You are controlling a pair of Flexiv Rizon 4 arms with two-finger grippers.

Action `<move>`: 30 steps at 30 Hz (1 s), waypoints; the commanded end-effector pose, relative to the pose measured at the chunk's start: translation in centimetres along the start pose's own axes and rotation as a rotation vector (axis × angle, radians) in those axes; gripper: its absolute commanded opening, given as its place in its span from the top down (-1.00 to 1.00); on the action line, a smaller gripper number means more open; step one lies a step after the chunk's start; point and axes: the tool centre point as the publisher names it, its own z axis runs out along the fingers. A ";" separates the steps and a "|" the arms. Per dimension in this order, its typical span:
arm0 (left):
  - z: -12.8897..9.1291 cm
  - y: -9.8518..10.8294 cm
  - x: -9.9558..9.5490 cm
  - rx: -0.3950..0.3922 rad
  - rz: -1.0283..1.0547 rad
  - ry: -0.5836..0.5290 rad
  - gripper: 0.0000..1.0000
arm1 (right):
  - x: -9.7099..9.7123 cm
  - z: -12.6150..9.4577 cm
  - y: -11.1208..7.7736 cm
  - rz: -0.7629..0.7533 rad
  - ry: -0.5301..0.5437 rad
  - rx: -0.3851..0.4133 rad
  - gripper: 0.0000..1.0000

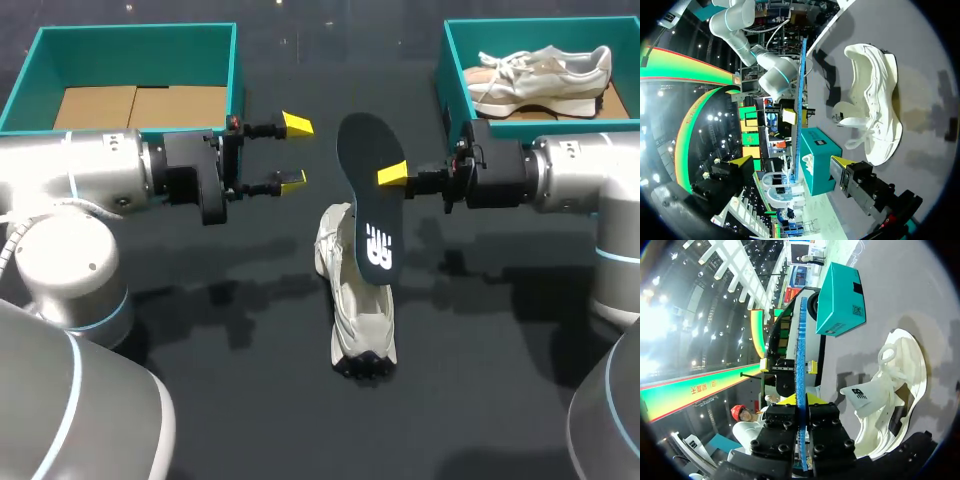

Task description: Take the shoe out of the shoebox, open the shoe tongue, remove and reinsert the insole, then place the shoe into the shoebox

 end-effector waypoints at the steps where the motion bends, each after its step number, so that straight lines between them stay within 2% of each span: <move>1: 1.0 0.4 0.6 0.005 0.008 -0.088 -1.00 | 0.2 1.0 -0.1 0.002 -0.033 0.002 1.00; 8: 1.0 0.4 0.6 0.005 0.008 -0.088 -1.00 | 0.2 1.0 -0.1 0.002 -0.033 0.002 1.00; 14: 3.0 0.2 1.2 0.012 -0.016 -0.046 -0.98 | 0.5 1.8 0.0 0.001 -0.056 0.018 1.00; 19: 3.9 0.0 0.9 0.025 -0.006 -0.031 -0.69 | 0.4 2.5 -0.3 -0.006 -0.079 0.031 1.00; 21: 4.2 -0.2 1.0 0.028 -0.008 -0.030 -0.32 | 0.3 2.6 -0.4 -0.004 -0.081 0.028 1.00; 24: 4.4 -0.4 0.9 0.033 -0.003 -0.026 0.01 | 0.2 2.7 -0.5 0.001 -0.077 0.014 1.00; 30: 4.7 -0.8 0.9 0.044 0.013 -0.024 0.14 | -0.3 2.7 -0.2 0.011 -0.066 -0.006 1.00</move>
